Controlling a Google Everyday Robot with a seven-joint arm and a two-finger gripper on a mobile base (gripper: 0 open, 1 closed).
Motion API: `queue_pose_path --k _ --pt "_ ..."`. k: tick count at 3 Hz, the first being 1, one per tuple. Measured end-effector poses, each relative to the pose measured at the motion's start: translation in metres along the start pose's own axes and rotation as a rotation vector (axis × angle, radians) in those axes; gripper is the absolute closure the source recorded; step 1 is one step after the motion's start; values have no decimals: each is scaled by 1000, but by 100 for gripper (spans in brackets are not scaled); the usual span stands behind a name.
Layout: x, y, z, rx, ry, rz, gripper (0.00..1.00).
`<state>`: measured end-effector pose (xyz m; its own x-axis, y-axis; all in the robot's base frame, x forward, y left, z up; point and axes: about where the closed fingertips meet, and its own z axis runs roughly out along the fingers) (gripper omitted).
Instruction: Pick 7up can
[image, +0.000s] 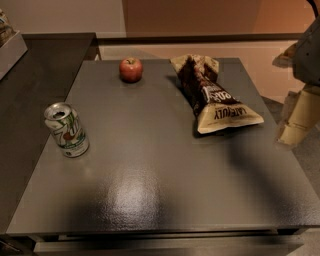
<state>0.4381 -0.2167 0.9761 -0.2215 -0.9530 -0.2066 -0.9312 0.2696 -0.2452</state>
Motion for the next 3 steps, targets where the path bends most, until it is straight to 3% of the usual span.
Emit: queue_pose_path --k 2,3 --pt "0 0 0 0 0 0 0" --pt "-28 -1 8 1 -43 -11 0"
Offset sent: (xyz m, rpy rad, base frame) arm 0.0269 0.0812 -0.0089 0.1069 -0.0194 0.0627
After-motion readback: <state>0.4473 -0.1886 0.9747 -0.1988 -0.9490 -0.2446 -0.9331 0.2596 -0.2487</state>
